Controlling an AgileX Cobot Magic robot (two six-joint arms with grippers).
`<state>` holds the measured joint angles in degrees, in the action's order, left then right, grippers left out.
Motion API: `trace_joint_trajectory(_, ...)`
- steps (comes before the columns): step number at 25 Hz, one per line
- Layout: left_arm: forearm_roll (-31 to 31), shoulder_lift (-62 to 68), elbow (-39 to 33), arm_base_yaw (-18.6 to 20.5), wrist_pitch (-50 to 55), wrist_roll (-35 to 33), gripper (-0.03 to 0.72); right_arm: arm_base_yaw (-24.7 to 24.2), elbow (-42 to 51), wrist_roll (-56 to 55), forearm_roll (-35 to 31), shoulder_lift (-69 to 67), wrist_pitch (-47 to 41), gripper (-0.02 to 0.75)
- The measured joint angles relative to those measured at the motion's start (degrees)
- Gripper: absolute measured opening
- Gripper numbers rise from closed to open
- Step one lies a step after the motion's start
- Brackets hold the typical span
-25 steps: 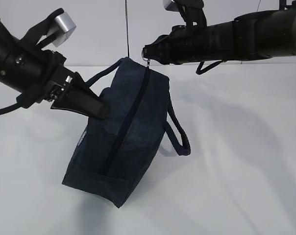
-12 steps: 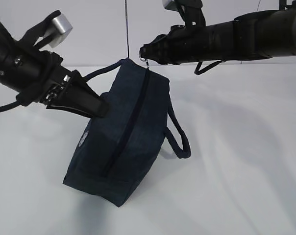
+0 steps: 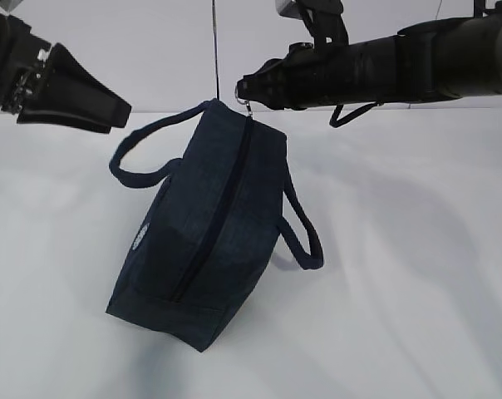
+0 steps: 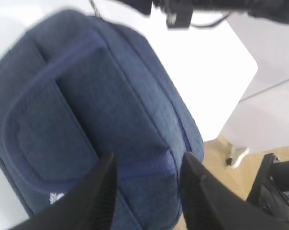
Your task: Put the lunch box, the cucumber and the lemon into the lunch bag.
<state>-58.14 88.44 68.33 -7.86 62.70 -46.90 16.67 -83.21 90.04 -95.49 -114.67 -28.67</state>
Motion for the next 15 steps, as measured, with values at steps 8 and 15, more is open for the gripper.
trace_joint_trajectory(8, 8.3, 0.8, 9.1, -0.3, 1.0, 8.3, 0.300, 0.0, 0.0, -0.1, 0.0, 0.0, 0.0, 0.000)
trace_joint_trajectory(15, 13.9, 5.6, 13.2, -6.0, 2.6, 13.2, 0.300, 0.0, 0.0, -0.2, 0.0, 0.0, -0.1, 0.000)
